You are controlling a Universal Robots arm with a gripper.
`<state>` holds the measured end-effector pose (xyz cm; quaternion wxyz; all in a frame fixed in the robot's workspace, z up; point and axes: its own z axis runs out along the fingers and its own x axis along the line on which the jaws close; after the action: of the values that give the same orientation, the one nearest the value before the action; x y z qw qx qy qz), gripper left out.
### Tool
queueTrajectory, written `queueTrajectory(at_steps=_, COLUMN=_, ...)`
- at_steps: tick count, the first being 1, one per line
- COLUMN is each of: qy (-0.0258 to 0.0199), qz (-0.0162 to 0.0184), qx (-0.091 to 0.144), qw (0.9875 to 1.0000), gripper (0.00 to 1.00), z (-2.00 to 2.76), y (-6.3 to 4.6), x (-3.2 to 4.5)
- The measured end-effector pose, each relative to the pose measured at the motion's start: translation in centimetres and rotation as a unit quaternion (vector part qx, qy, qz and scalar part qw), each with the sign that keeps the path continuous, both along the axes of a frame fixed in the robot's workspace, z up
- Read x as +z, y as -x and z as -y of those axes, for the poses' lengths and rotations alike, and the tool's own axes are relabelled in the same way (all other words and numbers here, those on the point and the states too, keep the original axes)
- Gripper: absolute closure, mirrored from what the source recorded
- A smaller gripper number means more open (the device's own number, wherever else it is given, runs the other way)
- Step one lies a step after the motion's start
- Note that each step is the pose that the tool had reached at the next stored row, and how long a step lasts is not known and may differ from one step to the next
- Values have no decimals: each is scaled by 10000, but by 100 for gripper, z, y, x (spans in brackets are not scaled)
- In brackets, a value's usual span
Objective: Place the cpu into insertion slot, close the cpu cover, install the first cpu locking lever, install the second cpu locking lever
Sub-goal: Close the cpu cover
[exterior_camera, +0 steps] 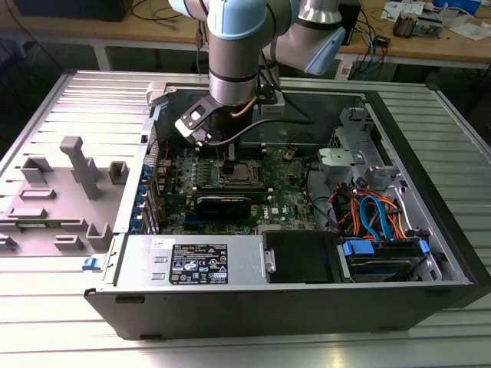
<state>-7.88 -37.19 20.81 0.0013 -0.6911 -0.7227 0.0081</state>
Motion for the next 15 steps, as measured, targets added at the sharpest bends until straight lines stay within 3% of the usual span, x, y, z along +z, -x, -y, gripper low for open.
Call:
queueTrajectory(at_steps=5, qy=13, qz=1, qx=0, qw=10000, gripper=89, z=0, y=-14, x=23)
queueTrajectory(at_steps=12, qy=62, qz=-2, qx=0, qw=10000, gripper=89, z=-3, y=-251, x=8)
queueTrajectory(at_steps=15, qy=64, qz=-3, qx=-1, qw=10000, gripper=89, z=-3, y=-265, x=8)
